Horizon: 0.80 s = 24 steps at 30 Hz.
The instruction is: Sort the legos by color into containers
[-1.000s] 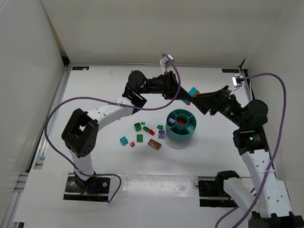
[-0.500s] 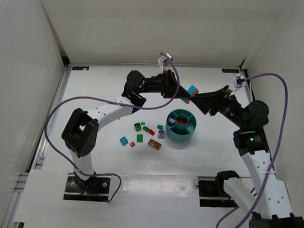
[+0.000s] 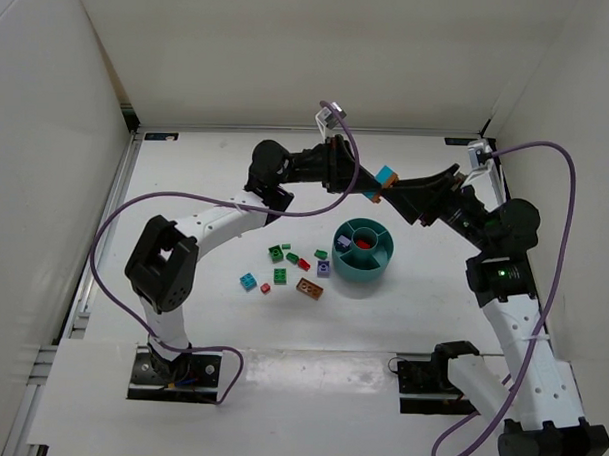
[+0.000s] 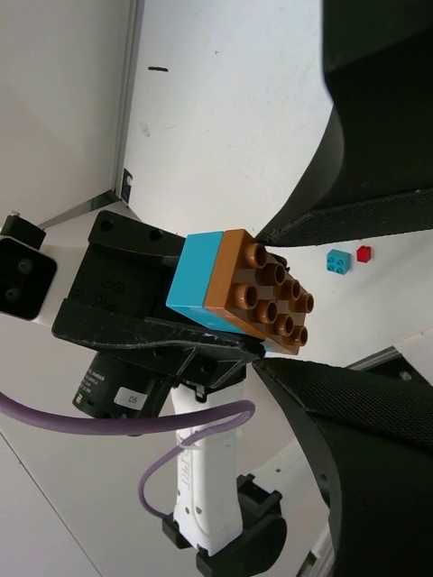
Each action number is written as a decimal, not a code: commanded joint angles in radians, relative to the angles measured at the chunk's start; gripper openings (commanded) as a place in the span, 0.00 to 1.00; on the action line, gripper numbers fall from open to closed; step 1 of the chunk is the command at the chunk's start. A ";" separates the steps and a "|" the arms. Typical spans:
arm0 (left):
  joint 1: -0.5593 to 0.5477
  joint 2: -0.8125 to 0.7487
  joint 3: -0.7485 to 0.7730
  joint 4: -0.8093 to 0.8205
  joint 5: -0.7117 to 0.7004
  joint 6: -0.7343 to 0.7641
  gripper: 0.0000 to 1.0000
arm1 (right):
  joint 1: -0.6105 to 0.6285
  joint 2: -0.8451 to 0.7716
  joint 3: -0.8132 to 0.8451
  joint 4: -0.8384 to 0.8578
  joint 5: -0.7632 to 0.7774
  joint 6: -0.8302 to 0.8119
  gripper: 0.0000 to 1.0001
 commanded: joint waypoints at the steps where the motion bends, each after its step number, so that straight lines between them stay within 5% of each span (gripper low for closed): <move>1: -0.018 0.008 0.032 0.038 0.032 -0.013 0.01 | 0.015 0.016 0.040 0.120 0.013 0.025 0.55; 24: -0.012 0.019 0.050 0.121 0.035 -0.078 0.01 | 0.011 0.029 0.048 0.215 -0.016 0.073 0.50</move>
